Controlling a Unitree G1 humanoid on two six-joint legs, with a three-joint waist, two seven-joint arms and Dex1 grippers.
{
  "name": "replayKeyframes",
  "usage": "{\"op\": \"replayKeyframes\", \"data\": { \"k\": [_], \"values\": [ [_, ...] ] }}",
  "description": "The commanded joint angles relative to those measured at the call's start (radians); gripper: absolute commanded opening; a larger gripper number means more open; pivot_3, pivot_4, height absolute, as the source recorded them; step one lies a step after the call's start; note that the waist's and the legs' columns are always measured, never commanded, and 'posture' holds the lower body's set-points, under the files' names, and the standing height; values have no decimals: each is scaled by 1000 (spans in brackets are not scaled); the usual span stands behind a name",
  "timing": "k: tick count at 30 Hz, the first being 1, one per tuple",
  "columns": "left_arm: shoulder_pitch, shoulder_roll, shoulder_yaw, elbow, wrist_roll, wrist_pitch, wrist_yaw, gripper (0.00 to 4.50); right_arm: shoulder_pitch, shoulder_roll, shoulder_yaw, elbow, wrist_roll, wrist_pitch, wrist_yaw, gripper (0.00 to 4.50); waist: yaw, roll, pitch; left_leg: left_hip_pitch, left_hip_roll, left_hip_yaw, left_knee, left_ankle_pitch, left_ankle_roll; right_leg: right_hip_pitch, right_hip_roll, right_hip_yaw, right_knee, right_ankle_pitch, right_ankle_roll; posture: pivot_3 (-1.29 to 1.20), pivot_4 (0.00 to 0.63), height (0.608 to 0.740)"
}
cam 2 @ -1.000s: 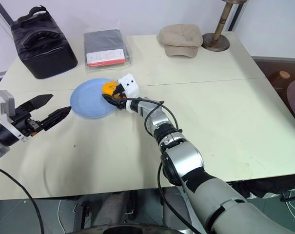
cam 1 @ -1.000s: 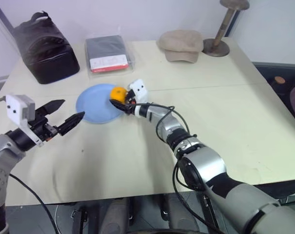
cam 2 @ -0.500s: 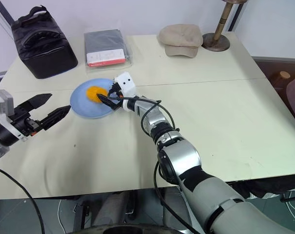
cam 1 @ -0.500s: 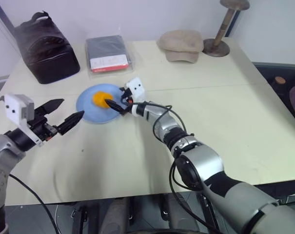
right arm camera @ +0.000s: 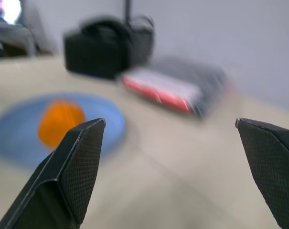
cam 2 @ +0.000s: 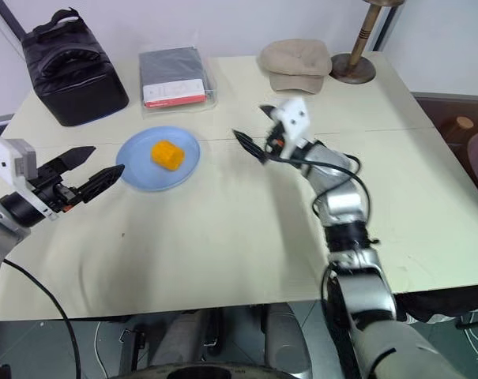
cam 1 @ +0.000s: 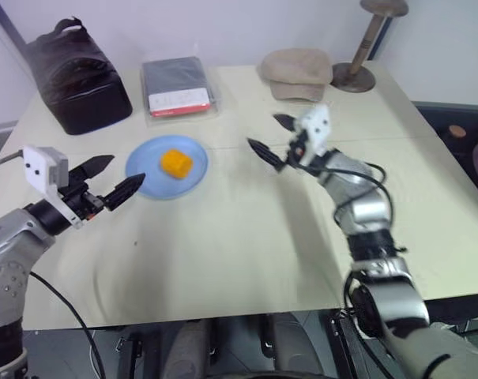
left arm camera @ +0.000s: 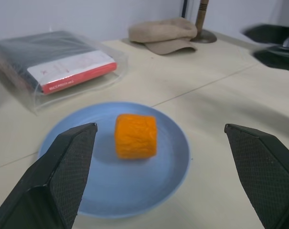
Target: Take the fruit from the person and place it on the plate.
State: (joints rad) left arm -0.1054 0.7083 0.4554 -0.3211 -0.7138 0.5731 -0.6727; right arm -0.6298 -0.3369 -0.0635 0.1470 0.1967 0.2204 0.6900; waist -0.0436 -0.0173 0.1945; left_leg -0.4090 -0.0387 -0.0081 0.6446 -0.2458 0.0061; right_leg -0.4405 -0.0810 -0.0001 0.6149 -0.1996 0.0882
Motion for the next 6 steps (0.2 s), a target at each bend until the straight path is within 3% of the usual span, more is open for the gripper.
{"op": "replayKeyframes", "data": {
  "k": [1, 6],
  "values": [
    [-21, -11, -8, -4, 15, -31, 10, 4500, 40, -35, -44, -169, 46, 78, -37, 4463, 0, 0, 0, 0, 1, 0, 0, 0, 0, 0, 1, 0, 0, 0, 0, 0, 150, 740],
    [-30, -27, -37, 34, 49, -48, 12, 4500, 124, -74, -81, -214, 41, 104, -83, 4463, 6, 0, 0, 0, 1, 0, 1, 0, 0, 1, 1, 0, 0, 0, 0, 0, 150, 740]
  ]
}}
